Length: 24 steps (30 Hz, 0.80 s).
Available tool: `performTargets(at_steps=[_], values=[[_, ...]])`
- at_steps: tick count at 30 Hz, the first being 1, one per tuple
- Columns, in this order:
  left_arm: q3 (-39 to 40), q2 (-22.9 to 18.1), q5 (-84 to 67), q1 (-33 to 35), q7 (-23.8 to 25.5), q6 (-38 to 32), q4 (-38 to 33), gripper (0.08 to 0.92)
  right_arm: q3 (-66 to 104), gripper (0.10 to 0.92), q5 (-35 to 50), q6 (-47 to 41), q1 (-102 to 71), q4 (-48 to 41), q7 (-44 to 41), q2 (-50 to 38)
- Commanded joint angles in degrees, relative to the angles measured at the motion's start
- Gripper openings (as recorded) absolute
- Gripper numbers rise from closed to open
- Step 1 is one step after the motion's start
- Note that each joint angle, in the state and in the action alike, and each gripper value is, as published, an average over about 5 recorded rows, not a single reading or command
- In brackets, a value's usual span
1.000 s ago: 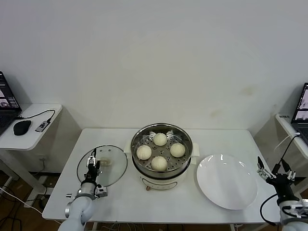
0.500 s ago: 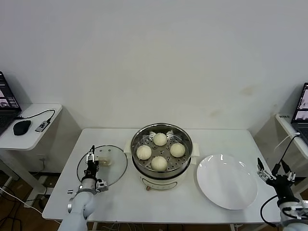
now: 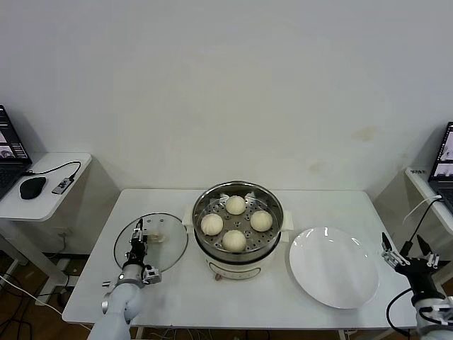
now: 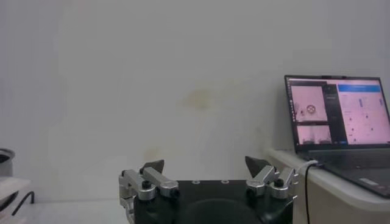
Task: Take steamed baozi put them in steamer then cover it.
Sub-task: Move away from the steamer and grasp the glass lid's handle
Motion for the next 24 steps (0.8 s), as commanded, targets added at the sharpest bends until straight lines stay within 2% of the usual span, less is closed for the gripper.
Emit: performTargets(at_steps=[1, 14, 18, 24], values=[[0.2, 0.0, -0.4, -0.6, -0.6, -0.4, 1.4, 0.532, 0.6, 0.823, -0.2, 0.0, -0.6, 0.5, -0.1, 0.3], [0.2, 1.1, -1.1, -0.6, -0.7, -0.5, 1.7, 0.166, 0.8, 0.823, -1.0, 0.0, -0.9, 1.2, -0.2, 1.4], [-0.5, 1.2, -2.0, 1.8, -0.1, 1.0, -3.0, 0.140, 0.8, 0.823, -1.0, 0.0, -0.7, 1.2, -0.2, 1.4], [-2.9, 1.0, -5.6, 7.9, 5.6, 5.8, -18.1, 0.140, 0.7, 0.823, -0.7, -0.2, 0.3, 1.3, -0.2, 1.6]])
